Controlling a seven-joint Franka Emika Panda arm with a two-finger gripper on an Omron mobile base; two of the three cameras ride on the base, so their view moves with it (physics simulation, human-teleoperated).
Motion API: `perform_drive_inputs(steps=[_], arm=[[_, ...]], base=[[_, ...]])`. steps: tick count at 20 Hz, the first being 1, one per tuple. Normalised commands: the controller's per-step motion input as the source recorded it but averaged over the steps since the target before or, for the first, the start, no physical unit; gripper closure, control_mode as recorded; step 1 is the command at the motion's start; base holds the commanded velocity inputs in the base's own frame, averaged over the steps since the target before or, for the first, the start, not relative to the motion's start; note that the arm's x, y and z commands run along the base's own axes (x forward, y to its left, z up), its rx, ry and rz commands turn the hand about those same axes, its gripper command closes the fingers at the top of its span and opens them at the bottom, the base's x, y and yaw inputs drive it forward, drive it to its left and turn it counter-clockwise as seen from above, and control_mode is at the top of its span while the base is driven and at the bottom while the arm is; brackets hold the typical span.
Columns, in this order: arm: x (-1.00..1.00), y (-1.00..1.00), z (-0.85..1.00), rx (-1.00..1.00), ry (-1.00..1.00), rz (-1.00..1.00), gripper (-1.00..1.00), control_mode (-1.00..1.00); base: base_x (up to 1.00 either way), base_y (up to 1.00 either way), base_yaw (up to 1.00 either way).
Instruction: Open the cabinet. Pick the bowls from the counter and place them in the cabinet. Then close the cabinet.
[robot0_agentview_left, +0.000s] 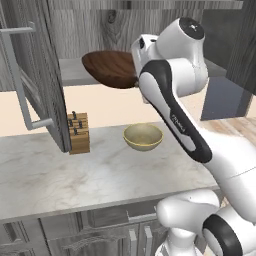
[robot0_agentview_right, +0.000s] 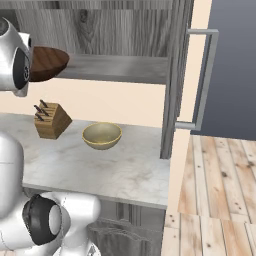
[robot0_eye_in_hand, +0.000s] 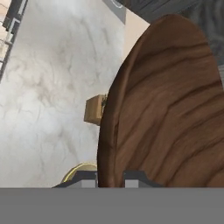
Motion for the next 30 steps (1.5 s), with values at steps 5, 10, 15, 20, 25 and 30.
perform_drive_inputs(steps=[5, 10, 15, 20, 25, 30], arm=[[0.57, 0.31, -0.08, -0.02, -0.03, 0.04, 1.00, -1.00], [0.52, 0.30, -0.24, -0.06, -0.11, 0.04, 1.00, -1.00], [0.50, 0.24, -0.14, -0.07, -0.06, 0.02, 1.00, -1.00], [0.47, 0.16, 0.00, -0.02, 0.00, 0.00, 1.00, -1.00], [0.49, 0.13, 0.00, 0.00, 0.00, 0.00, 1.00, -1.00], [0.48, 0.13, 0.00, 0.00, 0.00, 0.00, 1.00, -1.00]], base=[[0.00, 0.00, 0.00], [0.00, 0.00, 0.00], [0.00, 0.00, 0.00], [0.00, 0.00, 0.00], [0.00, 0.00, 0.00], [0.00, 0.00, 0.00]])
